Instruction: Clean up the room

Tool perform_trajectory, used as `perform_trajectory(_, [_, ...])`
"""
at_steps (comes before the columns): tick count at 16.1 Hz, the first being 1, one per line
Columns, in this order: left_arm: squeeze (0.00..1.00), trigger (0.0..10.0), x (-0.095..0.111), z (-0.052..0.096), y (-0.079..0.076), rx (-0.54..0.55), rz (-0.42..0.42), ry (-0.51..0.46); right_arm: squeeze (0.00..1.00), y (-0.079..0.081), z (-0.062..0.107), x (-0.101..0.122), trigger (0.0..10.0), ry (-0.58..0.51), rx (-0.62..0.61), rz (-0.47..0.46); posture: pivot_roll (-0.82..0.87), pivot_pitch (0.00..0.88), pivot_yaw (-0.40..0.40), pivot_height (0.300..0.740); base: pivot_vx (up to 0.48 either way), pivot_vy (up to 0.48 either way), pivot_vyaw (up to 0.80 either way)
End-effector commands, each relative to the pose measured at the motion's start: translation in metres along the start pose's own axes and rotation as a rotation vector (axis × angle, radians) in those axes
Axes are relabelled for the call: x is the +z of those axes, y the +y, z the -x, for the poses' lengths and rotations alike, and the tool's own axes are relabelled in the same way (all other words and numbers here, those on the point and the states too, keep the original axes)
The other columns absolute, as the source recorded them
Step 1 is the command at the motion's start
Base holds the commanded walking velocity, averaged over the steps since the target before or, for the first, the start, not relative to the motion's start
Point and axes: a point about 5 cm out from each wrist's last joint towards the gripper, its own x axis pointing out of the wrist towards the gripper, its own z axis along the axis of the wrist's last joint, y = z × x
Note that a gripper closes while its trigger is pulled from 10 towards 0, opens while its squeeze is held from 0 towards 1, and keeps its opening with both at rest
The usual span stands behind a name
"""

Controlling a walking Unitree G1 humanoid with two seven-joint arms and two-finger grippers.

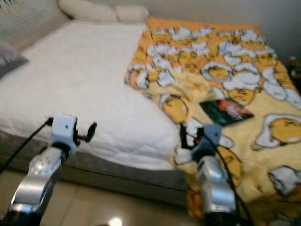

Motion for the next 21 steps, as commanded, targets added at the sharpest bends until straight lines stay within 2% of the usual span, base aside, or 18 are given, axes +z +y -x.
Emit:
perform_trajectory(1, [0.74, 10.0, 0.0035, -0.0011, 0.0024, 0.009, -0.001, -0.009, 1.00, 0.0051, -0.0018, 0.0035, 10.0, -0.008, 0.029, 0.012, -0.06, 0.000, 0.042, 0.740, 0.000, -0.352, 0.00])
perform_trajectory(3, [0.74, 10.0, 0.0037, -0.0014, 0.0024, 0.010, 0.000, -0.009, 1.00, 0.0071, -0.0028, 0.0041, 10.0, -0.006, 0.045, 0.015, -0.06, 0.000, 0.040, 0.740, 0.000, -0.356, 0.00])
perform_trajectory(16, [0.74, 10.0, 0.0052, -0.0045, 0.0003, 0.017, 0.006, -0.013, 1.00, 0.0149, -0.0053, 0.0058, 10.0, 0.007, 0.120, 0.061, -0.07, 0.000, 0.030, 0.740, 0.000, -0.358, 0.80])
perform_trajectory(21, [0.74, 10.0, 0.0047, -0.0047, 0.0005, 0.019, 0.006, -0.012, 1.00, 0.0148, -0.0047, 0.0061, 10.0, -0.010, 0.113, 0.051, -0.07, 0.000, 0.031, 0.740, 0.000, -0.359, 0.80])
